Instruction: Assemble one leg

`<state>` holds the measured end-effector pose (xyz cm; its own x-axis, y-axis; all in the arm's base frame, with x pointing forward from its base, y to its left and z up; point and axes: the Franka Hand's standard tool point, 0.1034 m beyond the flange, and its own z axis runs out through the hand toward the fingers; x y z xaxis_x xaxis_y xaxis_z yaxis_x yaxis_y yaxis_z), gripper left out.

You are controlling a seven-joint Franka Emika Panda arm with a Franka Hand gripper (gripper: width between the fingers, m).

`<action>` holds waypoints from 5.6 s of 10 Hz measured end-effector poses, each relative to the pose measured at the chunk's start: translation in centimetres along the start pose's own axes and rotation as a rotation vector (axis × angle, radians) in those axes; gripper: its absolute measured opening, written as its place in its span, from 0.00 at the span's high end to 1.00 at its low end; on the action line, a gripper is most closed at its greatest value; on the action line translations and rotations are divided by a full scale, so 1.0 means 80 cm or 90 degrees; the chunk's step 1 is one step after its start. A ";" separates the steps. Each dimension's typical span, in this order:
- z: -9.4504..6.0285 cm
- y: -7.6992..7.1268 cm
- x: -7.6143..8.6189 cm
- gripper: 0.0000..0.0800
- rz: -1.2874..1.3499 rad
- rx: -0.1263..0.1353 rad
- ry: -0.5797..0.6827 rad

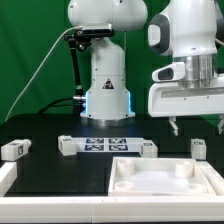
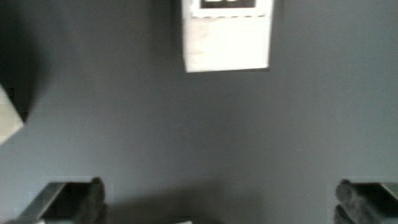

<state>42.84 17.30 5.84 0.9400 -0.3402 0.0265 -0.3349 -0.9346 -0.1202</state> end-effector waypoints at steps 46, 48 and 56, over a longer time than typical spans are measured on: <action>-0.011 -0.003 -0.013 0.64 -0.044 -0.087 -0.478; -0.021 -0.002 0.021 0.64 -0.090 -0.075 -0.357; -0.040 -0.031 0.076 0.64 -0.176 0.012 0.029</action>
Offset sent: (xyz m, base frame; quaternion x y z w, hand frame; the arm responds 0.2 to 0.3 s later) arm 0.0000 0.0000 0.0000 0.0000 0.0000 0.0000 1.0000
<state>49.16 17.22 9.51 0.9914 -0.0768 0.1062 -0.0639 -0.9907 -0.1201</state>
